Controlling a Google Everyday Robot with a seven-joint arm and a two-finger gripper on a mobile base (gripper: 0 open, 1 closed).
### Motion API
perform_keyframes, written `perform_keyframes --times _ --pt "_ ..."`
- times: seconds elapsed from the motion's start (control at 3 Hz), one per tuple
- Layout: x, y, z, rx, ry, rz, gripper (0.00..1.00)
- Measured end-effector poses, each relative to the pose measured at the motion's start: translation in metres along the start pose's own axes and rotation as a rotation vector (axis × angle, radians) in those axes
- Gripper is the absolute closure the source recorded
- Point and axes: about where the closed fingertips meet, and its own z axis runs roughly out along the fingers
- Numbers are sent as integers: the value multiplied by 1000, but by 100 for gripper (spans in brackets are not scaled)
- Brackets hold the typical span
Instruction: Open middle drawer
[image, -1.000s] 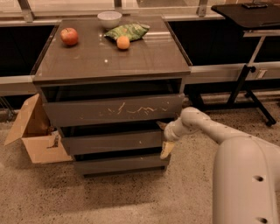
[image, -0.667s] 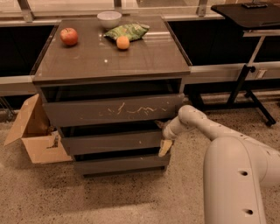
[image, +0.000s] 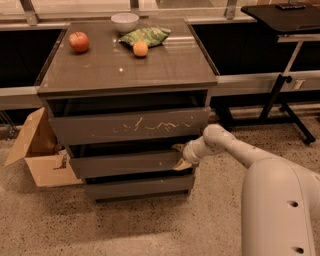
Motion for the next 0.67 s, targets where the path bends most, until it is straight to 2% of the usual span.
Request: perform_keyframes --times 0.67 --pt "-10 5 -5 -7 -22 8 98"
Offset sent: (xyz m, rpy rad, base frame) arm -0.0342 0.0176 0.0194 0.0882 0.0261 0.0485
